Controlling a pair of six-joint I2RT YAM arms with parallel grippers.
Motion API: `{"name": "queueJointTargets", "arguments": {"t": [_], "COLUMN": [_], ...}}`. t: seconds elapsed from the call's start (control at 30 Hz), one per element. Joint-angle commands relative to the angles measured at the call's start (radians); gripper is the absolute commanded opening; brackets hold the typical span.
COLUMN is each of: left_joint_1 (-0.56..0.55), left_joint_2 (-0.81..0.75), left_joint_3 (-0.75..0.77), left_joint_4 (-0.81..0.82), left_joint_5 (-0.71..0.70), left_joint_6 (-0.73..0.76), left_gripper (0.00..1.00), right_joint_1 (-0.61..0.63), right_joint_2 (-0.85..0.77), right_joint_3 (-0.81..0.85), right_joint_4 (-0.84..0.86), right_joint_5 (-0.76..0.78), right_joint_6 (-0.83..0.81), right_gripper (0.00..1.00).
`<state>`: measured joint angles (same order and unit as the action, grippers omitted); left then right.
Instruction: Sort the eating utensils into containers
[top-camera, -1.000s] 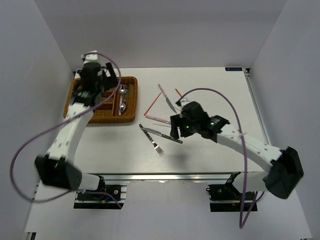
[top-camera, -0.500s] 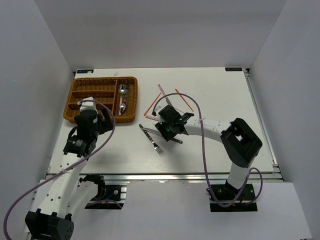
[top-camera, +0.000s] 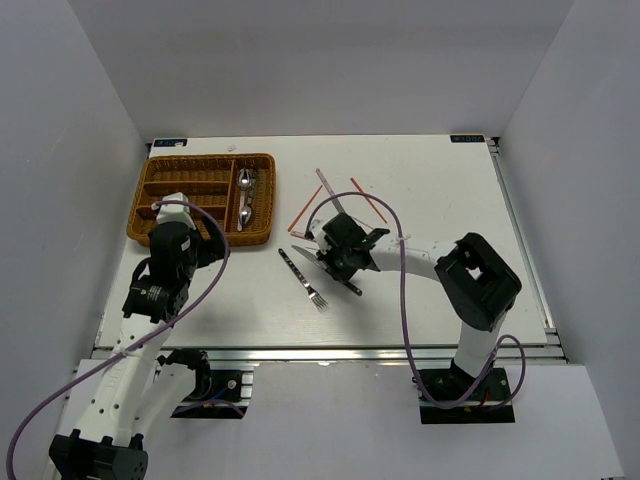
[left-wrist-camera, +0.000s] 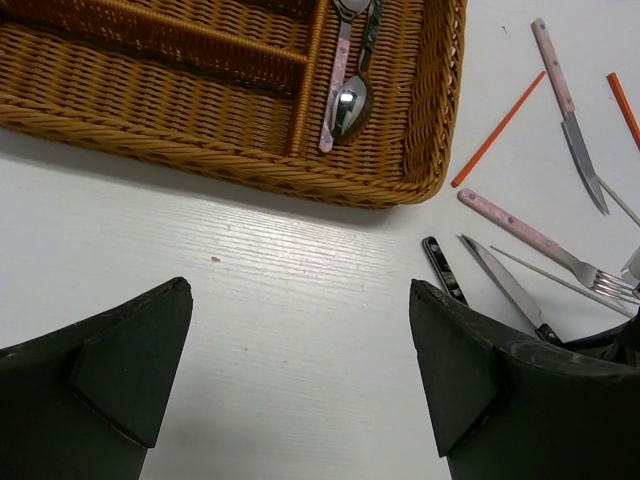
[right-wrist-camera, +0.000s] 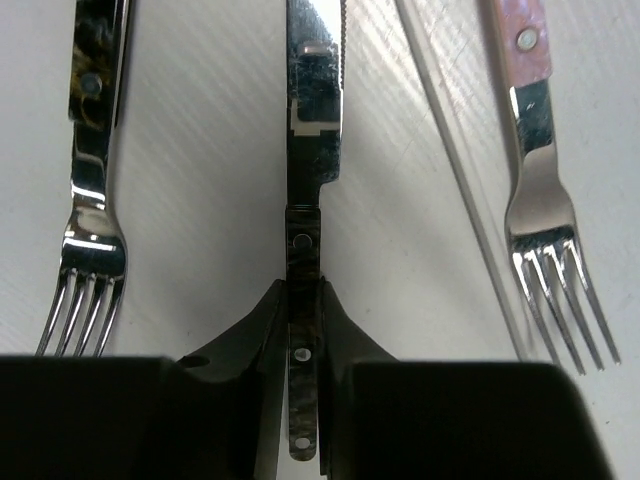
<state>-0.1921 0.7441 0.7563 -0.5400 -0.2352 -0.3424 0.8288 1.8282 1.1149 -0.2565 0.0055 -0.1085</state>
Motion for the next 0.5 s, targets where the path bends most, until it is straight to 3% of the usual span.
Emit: {"name": "queueJointTargets", "arguments": {"t": [0.0,0.13,0.2,0.3,0.33,0.43,0.47], "left_joint_1": [-0.001,-0.003,-0.001,-0.003,-0.006,-0.030,-0.041], "left_joint_2": [0.003,0.015,0.011,0.003,-0.006,-0.014,-0.006], "left_joint_3": [0.023,0.040,-0.004,-0.125,-0.158,-0.241,-0.247], "left_joint_4": [0.005,0.044,0.119,0.448,0.518,0.757,0.799], "left_joint_5": [0.052,0.210,0.388,0.585,0.609,0.631,0.634], "left_joint_6": [-0.020,-0.149,-0.232,-0.468,-0.583,-0.711,-0.727], "left_gripper": [0.98,0.98,0.98,0.98,0.98,0.98,0.92], "right_joint_1": [0.003,0.004,0.004,0.013,0.018,0.035,0.039], "right_joint_2": [-0.088,-0.217,-0.297,-0.377,-0.391,-0.426,-0.431], "right_joint_3": [-0.036,-0.035,-0.044,-0.058,-0.058,-0.038,-0.030], "right_joint_4": [0.000,0.031,0.071,0.112,0.120,0.115,0.112], "right_joint_5": [-0.042,-0.039,-0.085,-0.154,-0.177,-0.177,-0.177], "right_joint_6": [-0.022,0.023,0.059,0.101,0.102,0.156,0.167], "right_gripper": [0.00,0.00,0.00,0.00,0.00,0.00,0.00]}}
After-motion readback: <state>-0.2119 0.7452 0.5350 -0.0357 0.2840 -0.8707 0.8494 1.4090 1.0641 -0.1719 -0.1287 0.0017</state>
